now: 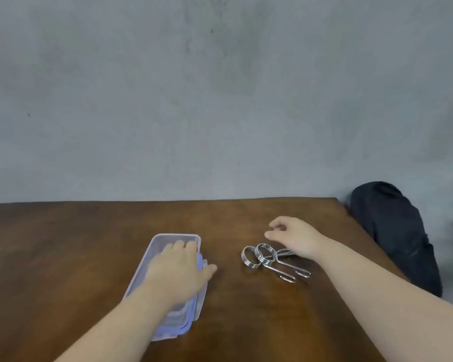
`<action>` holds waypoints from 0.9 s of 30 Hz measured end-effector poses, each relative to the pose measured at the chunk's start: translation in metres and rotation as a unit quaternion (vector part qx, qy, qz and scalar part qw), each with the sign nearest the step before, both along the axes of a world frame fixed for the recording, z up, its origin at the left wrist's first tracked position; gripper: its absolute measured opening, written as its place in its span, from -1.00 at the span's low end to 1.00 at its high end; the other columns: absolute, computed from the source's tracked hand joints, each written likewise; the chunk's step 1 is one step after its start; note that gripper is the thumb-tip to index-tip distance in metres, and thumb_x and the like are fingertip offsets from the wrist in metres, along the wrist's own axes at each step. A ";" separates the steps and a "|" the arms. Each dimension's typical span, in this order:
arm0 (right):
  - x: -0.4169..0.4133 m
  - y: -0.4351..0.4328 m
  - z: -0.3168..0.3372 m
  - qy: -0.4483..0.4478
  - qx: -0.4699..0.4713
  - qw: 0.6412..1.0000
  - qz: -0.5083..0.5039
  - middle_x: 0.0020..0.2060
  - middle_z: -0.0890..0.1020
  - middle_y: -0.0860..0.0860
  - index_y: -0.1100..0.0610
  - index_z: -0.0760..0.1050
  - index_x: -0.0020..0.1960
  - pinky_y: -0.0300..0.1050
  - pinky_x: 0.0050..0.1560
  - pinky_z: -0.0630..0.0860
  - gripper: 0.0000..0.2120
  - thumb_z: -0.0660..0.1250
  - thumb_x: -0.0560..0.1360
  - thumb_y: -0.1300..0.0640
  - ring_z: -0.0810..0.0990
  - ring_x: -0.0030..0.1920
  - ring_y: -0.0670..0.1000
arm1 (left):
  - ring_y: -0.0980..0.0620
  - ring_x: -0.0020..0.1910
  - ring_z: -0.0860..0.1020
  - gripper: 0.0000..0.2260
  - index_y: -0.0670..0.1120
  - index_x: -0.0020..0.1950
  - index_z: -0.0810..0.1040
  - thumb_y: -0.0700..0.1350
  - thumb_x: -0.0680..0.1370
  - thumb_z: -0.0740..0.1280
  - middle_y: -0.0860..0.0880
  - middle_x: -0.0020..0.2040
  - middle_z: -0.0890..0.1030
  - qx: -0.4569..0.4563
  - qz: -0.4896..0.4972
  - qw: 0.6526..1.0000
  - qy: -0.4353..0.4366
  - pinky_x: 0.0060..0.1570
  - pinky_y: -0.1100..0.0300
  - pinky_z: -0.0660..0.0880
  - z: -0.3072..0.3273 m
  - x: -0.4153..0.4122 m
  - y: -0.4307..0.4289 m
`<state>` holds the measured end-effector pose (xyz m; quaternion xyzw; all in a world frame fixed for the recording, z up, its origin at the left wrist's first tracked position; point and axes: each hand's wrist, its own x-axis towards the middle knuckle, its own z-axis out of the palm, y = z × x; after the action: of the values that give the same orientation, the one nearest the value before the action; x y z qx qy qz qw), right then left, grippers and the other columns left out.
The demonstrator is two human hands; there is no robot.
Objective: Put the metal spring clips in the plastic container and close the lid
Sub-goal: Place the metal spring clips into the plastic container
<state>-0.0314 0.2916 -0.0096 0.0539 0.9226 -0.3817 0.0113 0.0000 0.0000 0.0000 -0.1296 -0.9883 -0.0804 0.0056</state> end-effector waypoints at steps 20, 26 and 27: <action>-0.004 0.009 -0.058 -0.080 0.298 0.951 0.006 0.09 0.52 -0.03 -0.10 0.54 0.18 0.04 0.18 0.39 -0.65 0.33 0.42 -0.15 0.50 0.15 0.09 | -0.06 -0.08 0.63 -0.86 0.00 0.11 0.50 -0.18 0.58 0.28 -0.04 -0.05 0.65 -0.115 -0.003 0.986 -0.121 -0.01 0.05 0.62 -0.043 0.002 -0.003; 0.003 0.021 -0.063 -0.065 0.189 0.978 -0.065 -0.02 0.53 -0.04 -0.08 0.52 -0.12 0.00 0.05 0.51 -0.81 0.41 0.36 -0.13 0.51 0.04 0.08 | -0.07 -0.10 0.64 -0.73 0.07 0.20 0.50 -0.17 0.54 0.27 -0.05 -0.09 0.68 -0.122 -0.081 0.977 -0.157 -0.10 0.07 0.58 -0.041 -0.006 0.001; 0.004 0.023 -0.064 -0.066 0.181 0.979 -0.072 -0.02 0.51 -0.04 -0.07 0.52 -0.14 -0.01 0.02 0.51 -0.82 0.42 0.36 -0.12 0.51 0.03 0.08 | -0.07 -0.09 0.64 -0.74 0.07 0.21 0.51 -0.16 0.55 0.25 -0.06 -0.09 0.68 -0.118 -0.095 0.975 -0.161 -0.14 0.11 0.55 -0.040 -0.007 0.002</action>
<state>-0.0270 0.3146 -0.0734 0.1461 0.9674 -0.2040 0.0344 -0.0072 0.0016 -0.0400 -0.2079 -0.9620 0.0164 -0.1765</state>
